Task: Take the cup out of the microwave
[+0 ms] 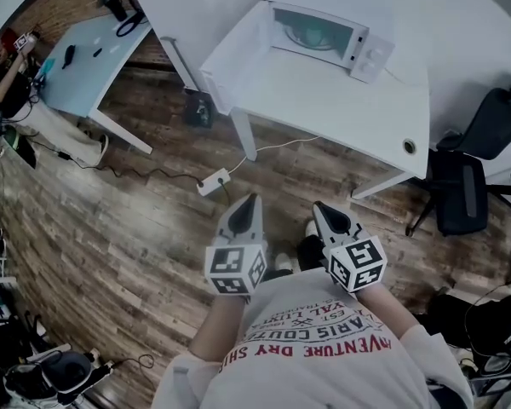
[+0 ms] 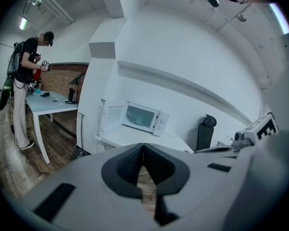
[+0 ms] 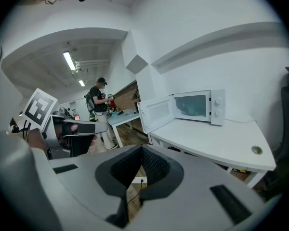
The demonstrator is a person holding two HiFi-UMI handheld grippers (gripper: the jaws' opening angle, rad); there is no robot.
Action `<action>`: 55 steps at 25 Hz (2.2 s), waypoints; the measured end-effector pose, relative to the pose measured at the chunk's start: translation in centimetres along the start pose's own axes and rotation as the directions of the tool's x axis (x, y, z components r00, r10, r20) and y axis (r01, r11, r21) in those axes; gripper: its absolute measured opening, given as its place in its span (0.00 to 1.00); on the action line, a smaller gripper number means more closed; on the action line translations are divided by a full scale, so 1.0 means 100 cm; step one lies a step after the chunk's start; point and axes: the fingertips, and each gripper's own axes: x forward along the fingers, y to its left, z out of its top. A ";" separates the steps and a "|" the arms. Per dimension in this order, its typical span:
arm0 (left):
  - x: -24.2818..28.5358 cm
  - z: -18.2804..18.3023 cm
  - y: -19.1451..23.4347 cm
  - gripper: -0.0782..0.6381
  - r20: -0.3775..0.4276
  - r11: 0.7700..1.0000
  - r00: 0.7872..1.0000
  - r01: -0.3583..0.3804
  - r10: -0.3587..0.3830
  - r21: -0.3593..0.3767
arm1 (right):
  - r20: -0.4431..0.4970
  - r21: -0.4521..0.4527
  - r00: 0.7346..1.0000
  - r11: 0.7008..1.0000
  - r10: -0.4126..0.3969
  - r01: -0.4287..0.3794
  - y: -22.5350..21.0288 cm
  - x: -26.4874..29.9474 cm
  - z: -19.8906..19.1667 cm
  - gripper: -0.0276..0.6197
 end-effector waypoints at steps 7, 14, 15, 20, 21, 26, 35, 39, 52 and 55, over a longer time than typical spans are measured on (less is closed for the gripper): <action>0.037 0.004 0.020 0.12 -0.017 1.000 1.000 0.014 -0.015 -0.017 | -0.007 -0.009 1.000 1.000 -0.008 0.008 -0.017 0.035 0.014 0.06; 0.097 0.024 0.039 0.12 -0.030 1.000 1.000 0.008 -0.008 -0.001 | -0.012 0.008 1.000 1.000 -0.004 0.004 -0.058 0.088 0.035 0.06; 0.107 0.029 0.043 0.12 -0.028 1.000 1.000 0.005 -0.005 0.004 | -0.010 0.006 1.000 1.000 -0.001 0.001 -0.065 0.098 0.039 0.06; 0.161 0.055 0.056 0.12 -0.042 1.000 0.999 0.007 -0.007 0.002 | 0.007 0.026 1.000 1.000 0.008 -0.008 -0.099 0.143 0.075 0.06; 0.172 0.061 0.057 0.12 -0.043 1.000 0.999 0.013 -0.013 0.006 | 0.013 0.024 1.000 1.000 0.008 -0.009 -0.106 0.150 0.083 0.06; 0.239 0.094 0.051 0.12 -0.041 0.997 0.997 0.064 -0.062 0.036 | 0.036 0.035 0.999 0.999 -0.038 0.037 -0.158 0.175 0.113 0.06; 0.337 0.125 0.033 0.12 -0.045 0.987 0.989 0.144 -0.140 0.075 | 0.064 0.073 0.987 0.987 -0.146 0.141 -0.256 0.202 0.137 0.06; 0.358 0.134 0.020 0.12 -0.040 0.975 0.979 0.204 -0.201 0.090 | 0.078 0.086 0.979 0.980 -0.188 0.181 -0.277 0.202 0.146 0.06; 0.448 0.138 0.004 0.12 -0.106 0.955 0.961 0.269 -0.256 0.128 | 0.074 0.179 0.947 0.938 -0.313 0.296 -0.346 0.215 0.153 0.06; 0.474 0.137 0.006 0.12 -0.104 0.948 0.959 0.277 -0.263 0.158 | 0.048 0.186 0.947 0.934 -0.317 0.304 -0.355 0.225 0.150 0.06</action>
